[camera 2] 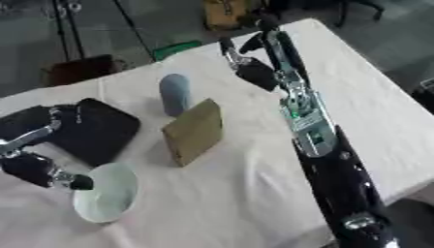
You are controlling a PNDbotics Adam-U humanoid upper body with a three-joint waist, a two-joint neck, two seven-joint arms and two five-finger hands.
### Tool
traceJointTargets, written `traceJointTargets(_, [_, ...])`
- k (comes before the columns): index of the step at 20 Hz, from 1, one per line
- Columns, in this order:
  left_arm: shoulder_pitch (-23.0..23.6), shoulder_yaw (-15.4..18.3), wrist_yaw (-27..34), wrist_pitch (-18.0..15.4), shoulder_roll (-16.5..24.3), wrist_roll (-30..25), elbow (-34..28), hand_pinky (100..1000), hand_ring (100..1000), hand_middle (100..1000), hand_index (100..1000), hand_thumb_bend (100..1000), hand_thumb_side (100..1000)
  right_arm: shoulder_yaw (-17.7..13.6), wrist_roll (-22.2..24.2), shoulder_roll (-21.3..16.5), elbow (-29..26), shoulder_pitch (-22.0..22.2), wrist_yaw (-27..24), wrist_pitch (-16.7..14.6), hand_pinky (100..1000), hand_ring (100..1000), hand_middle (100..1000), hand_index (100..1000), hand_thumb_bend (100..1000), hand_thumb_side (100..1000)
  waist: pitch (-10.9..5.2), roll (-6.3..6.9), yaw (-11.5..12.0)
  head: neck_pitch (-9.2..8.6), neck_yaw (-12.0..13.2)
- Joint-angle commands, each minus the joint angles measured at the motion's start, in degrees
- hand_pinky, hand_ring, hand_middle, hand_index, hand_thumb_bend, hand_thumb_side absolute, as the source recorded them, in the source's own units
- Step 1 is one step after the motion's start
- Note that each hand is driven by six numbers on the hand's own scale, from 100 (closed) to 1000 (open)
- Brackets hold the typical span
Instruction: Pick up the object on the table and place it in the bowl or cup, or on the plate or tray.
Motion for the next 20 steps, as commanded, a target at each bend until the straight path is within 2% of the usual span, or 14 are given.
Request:
traceJointTargets(1, [-1.11,-0.61,-1.39,-0.94,-0.25,0.52,0.57,827,854,875,889,990,830,0.04,0.03,-0.7,-0.88,-1.09,0.12,-0.09,693,570,803,861,324,544,-1.02,-0.41,-0.03,-0.61,0.08])
traceJointTargets(7, [-0.47,-1.44,-4.32,-2.31,-1.33,0.72,1.11,838,853,872,891,1000,827,0.04,0.05,-0.78,-0.84,-1.06,0.15,-0.07,693,570,803,861,323,545,-1.02,-0.37,-0.06,-0.61,0.07])
traceJointTargets(20, [0.91,-3.68,-7.22,-5.61,-0.53,-1.45,0.79,847,846,865,895,1000,812,0.11,0.09,-0.71,-0.89,-1.09,0.38,-0.06,693,570,803,861,320,547,-1.2,-0.25,-0.03,-0.78,-0.09])
